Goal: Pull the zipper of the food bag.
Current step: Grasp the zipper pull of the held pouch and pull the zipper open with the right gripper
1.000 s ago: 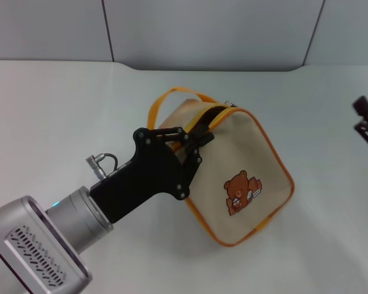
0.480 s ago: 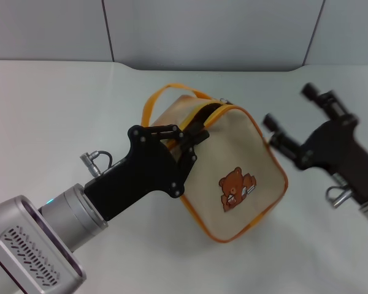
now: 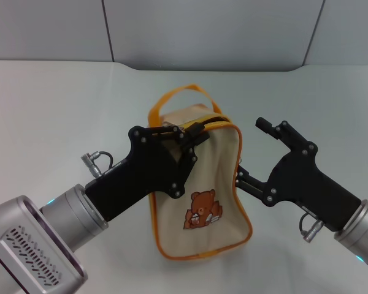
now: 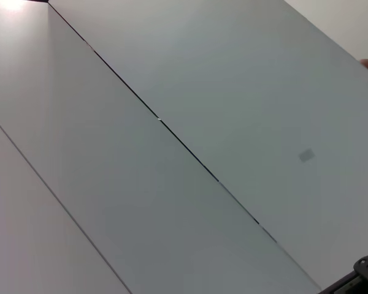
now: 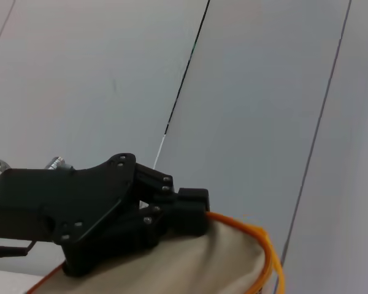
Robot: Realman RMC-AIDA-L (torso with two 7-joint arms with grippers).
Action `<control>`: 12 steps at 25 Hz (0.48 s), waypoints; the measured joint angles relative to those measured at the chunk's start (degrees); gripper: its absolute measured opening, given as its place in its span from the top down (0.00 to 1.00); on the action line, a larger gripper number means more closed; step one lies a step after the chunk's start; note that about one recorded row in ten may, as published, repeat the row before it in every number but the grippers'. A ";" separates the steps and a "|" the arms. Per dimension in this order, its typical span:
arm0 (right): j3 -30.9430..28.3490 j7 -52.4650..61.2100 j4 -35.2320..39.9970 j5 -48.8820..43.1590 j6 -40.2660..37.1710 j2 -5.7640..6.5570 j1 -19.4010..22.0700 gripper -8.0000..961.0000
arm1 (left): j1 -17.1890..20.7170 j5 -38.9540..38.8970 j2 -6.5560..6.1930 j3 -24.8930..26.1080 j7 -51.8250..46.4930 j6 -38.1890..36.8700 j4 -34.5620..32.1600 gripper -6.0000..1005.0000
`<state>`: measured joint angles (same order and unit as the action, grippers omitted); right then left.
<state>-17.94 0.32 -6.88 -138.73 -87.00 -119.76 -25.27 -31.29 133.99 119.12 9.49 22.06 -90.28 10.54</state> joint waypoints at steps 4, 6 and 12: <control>-0.19 0.00 0.16 0.03 0.36 -0.02 0.17 0.13 | 0.00 0.01 0.04 0.07 0.00 0.16 0.01 0.94; -0.33 0.01 0.03 0.03 1.06 -0.04 0.26 0.13 | 0.01 0.02 0.08 0.15 0.00 0.16 0.03 0.94; -0.43 -0.18 -0.61 0.02 2.96 -0.04 0.10 0.13 | -0.03 0.03 0.06 0.01 0.00 0.22 0.35 0.94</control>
<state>-18.37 0.14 -7.49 -138.71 -84.04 -119.80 -25.17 -31.32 134.02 119.18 9.50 22.06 -90.06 10.90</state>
